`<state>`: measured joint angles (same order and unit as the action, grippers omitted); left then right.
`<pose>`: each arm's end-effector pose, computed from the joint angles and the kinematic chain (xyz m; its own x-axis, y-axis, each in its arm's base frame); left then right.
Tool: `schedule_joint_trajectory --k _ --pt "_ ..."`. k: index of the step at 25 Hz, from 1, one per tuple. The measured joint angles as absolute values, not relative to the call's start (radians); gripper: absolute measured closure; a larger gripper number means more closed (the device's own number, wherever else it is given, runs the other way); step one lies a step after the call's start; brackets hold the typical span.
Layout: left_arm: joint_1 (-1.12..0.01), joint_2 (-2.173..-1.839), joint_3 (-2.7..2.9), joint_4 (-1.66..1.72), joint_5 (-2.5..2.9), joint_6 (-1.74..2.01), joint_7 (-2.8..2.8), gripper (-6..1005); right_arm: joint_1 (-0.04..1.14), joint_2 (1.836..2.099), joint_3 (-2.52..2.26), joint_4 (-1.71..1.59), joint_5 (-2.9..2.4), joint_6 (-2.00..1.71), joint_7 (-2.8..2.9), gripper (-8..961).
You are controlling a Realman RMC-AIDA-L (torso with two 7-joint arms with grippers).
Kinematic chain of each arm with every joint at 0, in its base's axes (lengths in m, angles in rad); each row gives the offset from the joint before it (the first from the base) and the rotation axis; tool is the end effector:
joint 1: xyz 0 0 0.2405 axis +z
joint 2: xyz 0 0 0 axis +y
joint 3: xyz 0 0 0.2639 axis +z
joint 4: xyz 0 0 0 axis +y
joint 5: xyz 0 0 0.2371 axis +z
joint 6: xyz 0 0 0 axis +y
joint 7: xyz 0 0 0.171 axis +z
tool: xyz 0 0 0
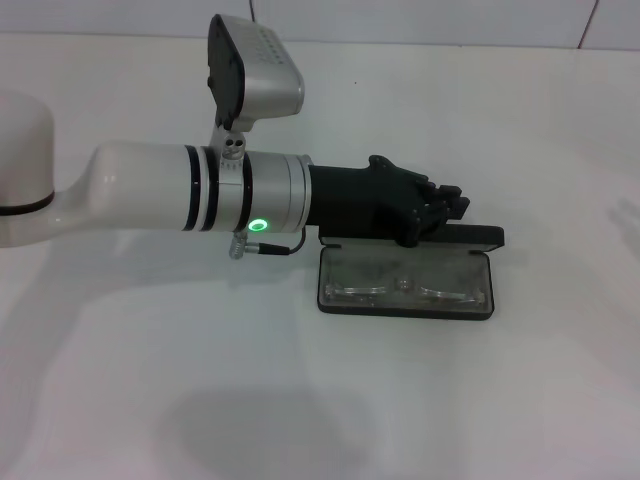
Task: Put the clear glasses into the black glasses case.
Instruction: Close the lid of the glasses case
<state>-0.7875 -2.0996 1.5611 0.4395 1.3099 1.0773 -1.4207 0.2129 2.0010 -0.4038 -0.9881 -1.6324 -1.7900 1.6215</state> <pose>-0.1531 0.3973 -0.1537 0.8390 0.3241 0.4371 0.3758 -0.9260 -0.0348 0.3278 0.2924 0.1563 0.5684 -0.1823 -0.8023 -0.6755 -0.6601 -0.3286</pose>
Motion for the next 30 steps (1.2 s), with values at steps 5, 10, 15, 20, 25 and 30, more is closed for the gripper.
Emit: schedule_joint_trajectory --k 5,10,15,20,25,30 --pt "-0.777 -2.099 1.562 0.438 1.308 1.075 -1.422 846 0.223 2.0 -0.408 -0.986 -1.639 -1.788 1.614 792" --pt "-0.773 -2.096 1.56 0.437 1.307 1.075 -1.433 834 0.226 2.0 -0.409 -0.974 -1.645 -1.787 1.611 792" --pt "-0.773 -2.095 1.559 0.437 1.311 1.075 -1.44 822 0.225 2.0 -0.406 -0.952 -1.645 -1.787 1.6 793" --pt "-0.774 -2.095 1.563 0.433 1.315 1.074 -1.442 812 0.225 2.0 -0.408 -0.943 -1.645 -1.787 1.597 793" --pt "-0.774 -2.095 1.564 0.421 1.316 1.073 -1.442 808 0.223 2.0 -0.409 -0.932 -1.645 -1.787 1.59 793" --pt "-0.774 -2.094 1.563 0.4 1.316 1.072 -1.44 809 0.225 2.0 -0.41 -0.924 -1.654 -1.788 1.587 793"
